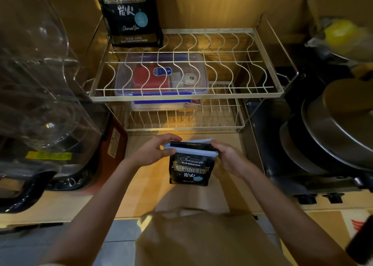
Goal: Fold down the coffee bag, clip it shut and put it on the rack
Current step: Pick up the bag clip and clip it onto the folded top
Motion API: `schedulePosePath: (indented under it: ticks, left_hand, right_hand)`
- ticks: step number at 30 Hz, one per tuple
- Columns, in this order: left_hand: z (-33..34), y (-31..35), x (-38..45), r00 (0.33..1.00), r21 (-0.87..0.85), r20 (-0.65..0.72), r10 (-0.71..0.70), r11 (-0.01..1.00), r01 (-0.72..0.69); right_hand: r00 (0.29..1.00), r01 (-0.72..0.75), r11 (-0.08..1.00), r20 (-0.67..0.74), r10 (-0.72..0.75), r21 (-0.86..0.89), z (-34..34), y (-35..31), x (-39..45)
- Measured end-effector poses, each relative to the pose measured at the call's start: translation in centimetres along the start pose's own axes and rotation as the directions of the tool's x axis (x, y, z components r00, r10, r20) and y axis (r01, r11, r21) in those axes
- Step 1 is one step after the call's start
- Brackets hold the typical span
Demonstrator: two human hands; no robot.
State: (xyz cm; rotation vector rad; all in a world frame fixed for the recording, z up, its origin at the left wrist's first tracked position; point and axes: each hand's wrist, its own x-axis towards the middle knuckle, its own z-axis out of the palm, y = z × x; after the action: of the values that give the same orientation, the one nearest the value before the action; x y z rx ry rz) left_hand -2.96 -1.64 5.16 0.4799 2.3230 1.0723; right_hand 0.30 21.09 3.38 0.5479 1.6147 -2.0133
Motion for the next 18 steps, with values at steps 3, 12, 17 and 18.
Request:
schedulePosePath:
  ticks: [3, 12, 17, 18]
  left_hand:
    - [-0.1, 0.6, 0.5, 0.999, 0.054, 0.032, 0.032, 0.998, -0.034]
    - [-0.8, 1.1, 1.2, 0.996, 0.351, 0.079, 0.046, 0.934, -0.071]
    - [-0.4, 1.4, 0.7, 0.991, 0.326, 0.015, 0.136, 0.936, -0.133]
    - [-0.3, 1.5, 0.6, 0.988, 0.285, 0.009, 0.152, 0.947, -0.149]
  right_hand:
    - [1.0, 0.012, 1.0, 0.002, -0.012, -0.023, 0.4, 0.1, 0.0]
    - [0.998, 0.049, 0.968, 0.047, -0.039, -0.245, 0.0, 0.5, 0.1]
    - [0.996, 0.087, 0.952, -0.005, -0.092, -0.293, 0.0, 0.8, 0.2]
    - [0.991, 0.116, 0.947, -0.022, -0.129, -0.301, 0.0, 0.9, 0.2]
